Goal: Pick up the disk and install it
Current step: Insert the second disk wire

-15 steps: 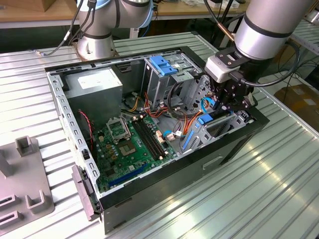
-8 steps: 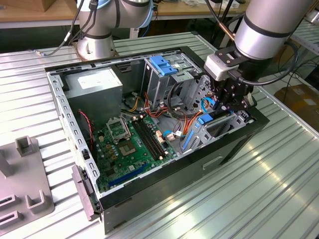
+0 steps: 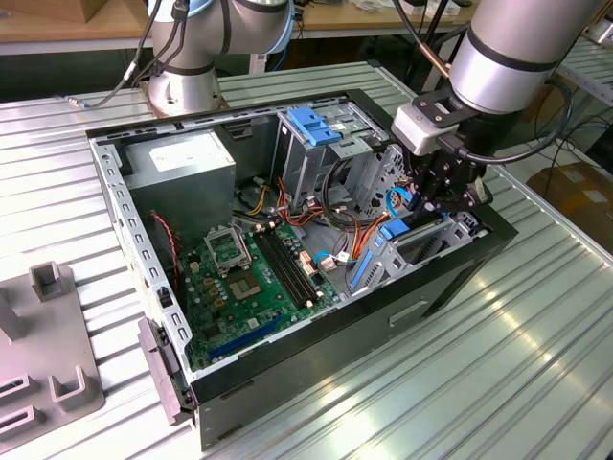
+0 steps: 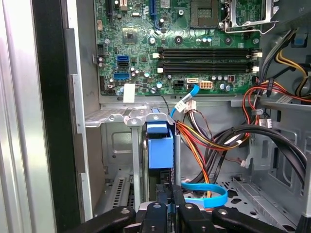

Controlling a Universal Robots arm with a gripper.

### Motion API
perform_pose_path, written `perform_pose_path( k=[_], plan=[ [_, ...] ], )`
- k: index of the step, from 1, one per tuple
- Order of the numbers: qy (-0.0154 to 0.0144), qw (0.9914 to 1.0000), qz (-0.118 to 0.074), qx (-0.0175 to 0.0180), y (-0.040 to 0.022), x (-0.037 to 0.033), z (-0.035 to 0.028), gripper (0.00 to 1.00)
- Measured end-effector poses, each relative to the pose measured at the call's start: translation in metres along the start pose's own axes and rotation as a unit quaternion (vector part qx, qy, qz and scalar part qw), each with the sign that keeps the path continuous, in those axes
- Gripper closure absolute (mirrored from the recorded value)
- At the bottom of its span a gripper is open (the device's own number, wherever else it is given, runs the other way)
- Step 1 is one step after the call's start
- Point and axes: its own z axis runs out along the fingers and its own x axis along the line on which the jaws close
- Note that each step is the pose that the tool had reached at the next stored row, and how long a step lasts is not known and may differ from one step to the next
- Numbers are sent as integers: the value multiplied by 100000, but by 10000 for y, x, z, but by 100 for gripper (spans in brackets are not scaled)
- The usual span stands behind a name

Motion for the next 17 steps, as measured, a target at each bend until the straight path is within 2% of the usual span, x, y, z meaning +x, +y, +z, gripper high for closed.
perform_pose_path(
  k=[5,10,17],
  plan=[
    [-124,99996,-900,-42,0,-2,0,84],
    [-134,99995,-972,-47,0,-1,3,84],
    [-145,99995,-969,-45,7,1,47,84]
  ],
)
